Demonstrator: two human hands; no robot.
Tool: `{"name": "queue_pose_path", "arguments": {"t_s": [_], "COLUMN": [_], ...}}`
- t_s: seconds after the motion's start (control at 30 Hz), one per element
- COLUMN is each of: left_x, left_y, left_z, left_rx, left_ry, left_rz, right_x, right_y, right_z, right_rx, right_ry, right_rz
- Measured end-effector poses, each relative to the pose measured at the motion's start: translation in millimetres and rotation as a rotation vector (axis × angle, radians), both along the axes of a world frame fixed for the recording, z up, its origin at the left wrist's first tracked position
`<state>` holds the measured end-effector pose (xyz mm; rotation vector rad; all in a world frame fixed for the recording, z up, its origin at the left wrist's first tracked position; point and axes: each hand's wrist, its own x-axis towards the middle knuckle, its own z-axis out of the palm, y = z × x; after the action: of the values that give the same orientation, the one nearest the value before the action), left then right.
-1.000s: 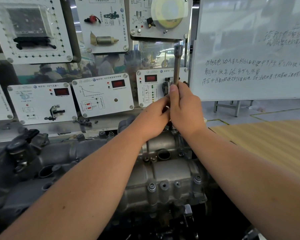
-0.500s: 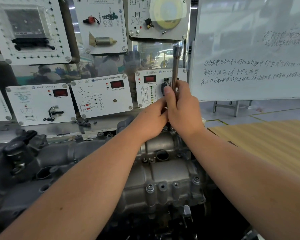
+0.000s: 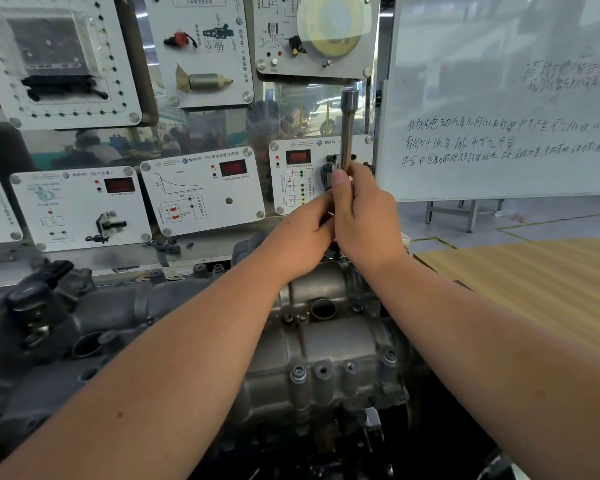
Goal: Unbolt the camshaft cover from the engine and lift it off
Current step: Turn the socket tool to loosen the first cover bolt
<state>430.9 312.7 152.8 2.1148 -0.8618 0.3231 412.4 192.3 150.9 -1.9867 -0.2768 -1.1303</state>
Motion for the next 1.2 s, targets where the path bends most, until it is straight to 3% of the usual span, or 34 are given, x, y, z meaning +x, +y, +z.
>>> {"name": "queue_pose_path", "arguments": {"t_s": [1.2], "left_x": [3.0], "left_y": [1.6], "left_z": [-1.5], "left_rx": [-0.021], "left_ry": [-0.018], "left_rz": [-0.014], "right_x": [0.0], "right_y": [0.2], "right_z": [-1.5], "right_rx": [-0.074], "right_ry": [-0.030], "right_rz": [-0.041]}}
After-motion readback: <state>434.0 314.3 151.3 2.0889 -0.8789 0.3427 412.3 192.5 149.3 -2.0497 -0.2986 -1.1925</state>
